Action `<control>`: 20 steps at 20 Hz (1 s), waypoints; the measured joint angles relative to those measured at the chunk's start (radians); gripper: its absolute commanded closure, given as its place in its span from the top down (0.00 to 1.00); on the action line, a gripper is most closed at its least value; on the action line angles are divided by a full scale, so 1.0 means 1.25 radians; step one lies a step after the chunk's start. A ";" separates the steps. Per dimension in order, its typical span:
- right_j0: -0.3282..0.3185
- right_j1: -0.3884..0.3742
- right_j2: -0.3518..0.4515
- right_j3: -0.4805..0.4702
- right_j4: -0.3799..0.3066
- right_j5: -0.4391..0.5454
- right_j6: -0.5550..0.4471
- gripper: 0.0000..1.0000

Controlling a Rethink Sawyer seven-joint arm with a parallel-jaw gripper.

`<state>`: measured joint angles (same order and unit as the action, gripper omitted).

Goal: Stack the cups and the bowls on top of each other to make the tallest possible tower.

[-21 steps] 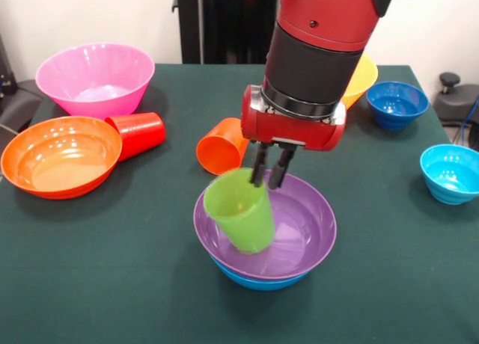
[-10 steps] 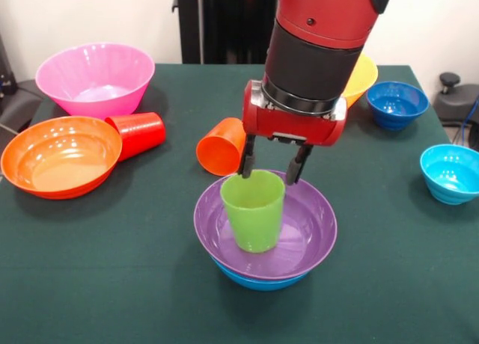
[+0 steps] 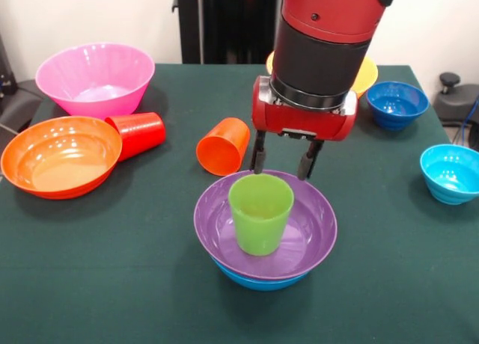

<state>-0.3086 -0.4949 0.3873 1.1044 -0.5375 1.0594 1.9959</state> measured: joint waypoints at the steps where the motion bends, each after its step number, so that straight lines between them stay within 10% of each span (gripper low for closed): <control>1: 0.000 -0.001 0.000 0.000 0.003 0.000 0.000 1.00; 20: -0.060 -0.169 0.002 0.229 0.057 -0.044 0.000 1.00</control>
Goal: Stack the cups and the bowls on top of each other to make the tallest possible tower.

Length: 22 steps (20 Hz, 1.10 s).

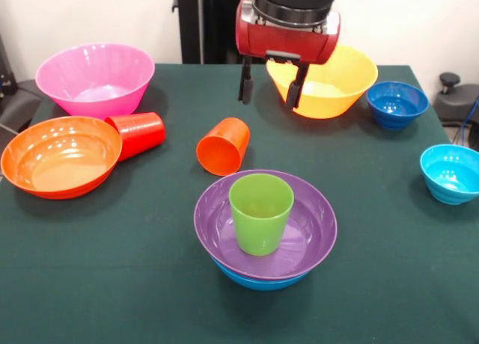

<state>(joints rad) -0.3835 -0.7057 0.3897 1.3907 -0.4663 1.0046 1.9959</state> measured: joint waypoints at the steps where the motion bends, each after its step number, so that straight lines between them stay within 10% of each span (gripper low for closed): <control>1: -0.003 -0.009 0.000 0.017 0.000 -0.016 0.000 1.00; 22: -0.036 -0.028 0.000 0.086 0.000 -0.076 0.000 1.00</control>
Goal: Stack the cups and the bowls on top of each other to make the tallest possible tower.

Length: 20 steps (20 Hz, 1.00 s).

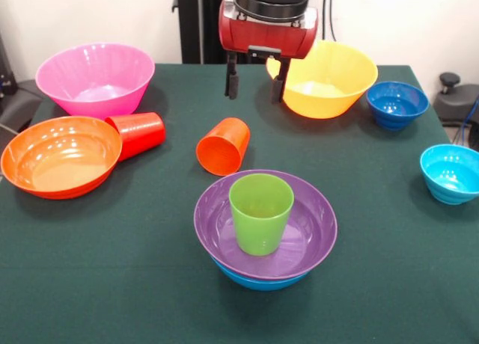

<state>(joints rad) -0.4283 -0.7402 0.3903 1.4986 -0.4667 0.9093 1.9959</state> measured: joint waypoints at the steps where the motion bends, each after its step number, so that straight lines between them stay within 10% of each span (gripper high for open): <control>1: 0.000 0.000 0.000 0.001 0.000 0.000 0.000 1.00; 13: 0.013 0.000 0.002 0.007 0.010 0.000 0.000 1.00; 20: 0.126 0.001 -0.017 0.007 0.047 0.000 0.014 1.00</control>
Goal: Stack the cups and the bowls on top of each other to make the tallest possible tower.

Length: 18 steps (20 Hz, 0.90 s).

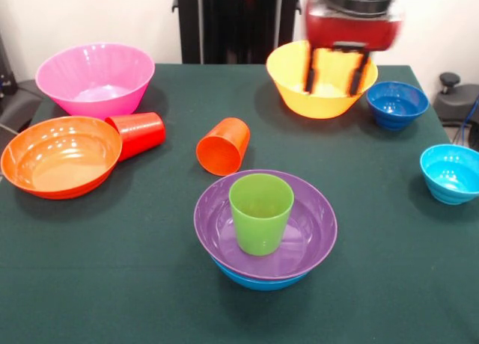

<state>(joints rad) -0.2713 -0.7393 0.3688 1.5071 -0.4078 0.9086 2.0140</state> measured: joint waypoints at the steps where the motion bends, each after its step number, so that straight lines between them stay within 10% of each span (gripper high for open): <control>1: 0.014 0.000 -0.002 0.000 0.004 -0.001 0.004 1.00; 18: 0.245 0.074 -0.116 0.002 0.029 -0.169 0.186 1.00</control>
<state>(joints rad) 0.0356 -0.6464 0.2233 1.5090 -0.3711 0.6977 2.2464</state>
